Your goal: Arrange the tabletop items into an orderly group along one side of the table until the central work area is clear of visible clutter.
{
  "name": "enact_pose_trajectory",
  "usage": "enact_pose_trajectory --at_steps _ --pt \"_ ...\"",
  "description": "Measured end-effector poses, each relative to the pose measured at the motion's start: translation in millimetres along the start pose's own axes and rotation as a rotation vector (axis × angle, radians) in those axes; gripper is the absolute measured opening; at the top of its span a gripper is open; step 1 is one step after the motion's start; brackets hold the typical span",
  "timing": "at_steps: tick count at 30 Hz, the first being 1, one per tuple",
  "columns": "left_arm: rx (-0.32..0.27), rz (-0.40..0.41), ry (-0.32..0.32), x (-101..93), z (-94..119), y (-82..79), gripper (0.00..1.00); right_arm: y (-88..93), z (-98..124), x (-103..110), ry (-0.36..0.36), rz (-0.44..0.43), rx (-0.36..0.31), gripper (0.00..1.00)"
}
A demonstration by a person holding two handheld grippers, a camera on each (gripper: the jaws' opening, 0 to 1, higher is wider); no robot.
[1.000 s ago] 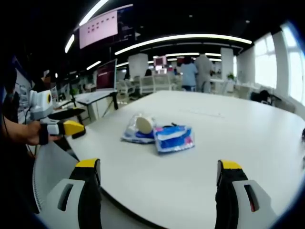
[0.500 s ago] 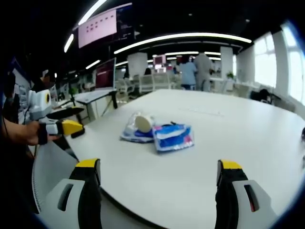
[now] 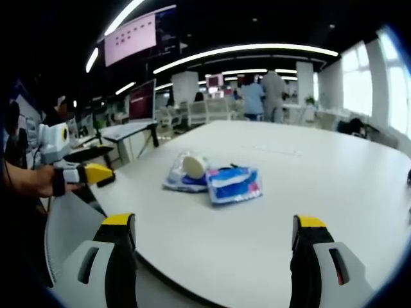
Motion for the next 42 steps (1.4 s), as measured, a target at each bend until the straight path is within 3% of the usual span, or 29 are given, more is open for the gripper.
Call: enact_pose_trajectory --at_steps 42 --pt "0.009 -0.015 -0.012 -0.2 -0.2 0.4 1.0 1.3 0.3 -2.2 -0.001 -0.012 0.013 0.99"
Point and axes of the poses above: the point that each gripper's makers call its tool centre point, and the gripper's own axes: z roughly backward along the fingers, x roughly to its left, y roughly out of its underside, the point moved 10 cm from there along z, roughly backward along the fingers, and after that the axes turned 8 degrees about y, right-handed, at the moved point
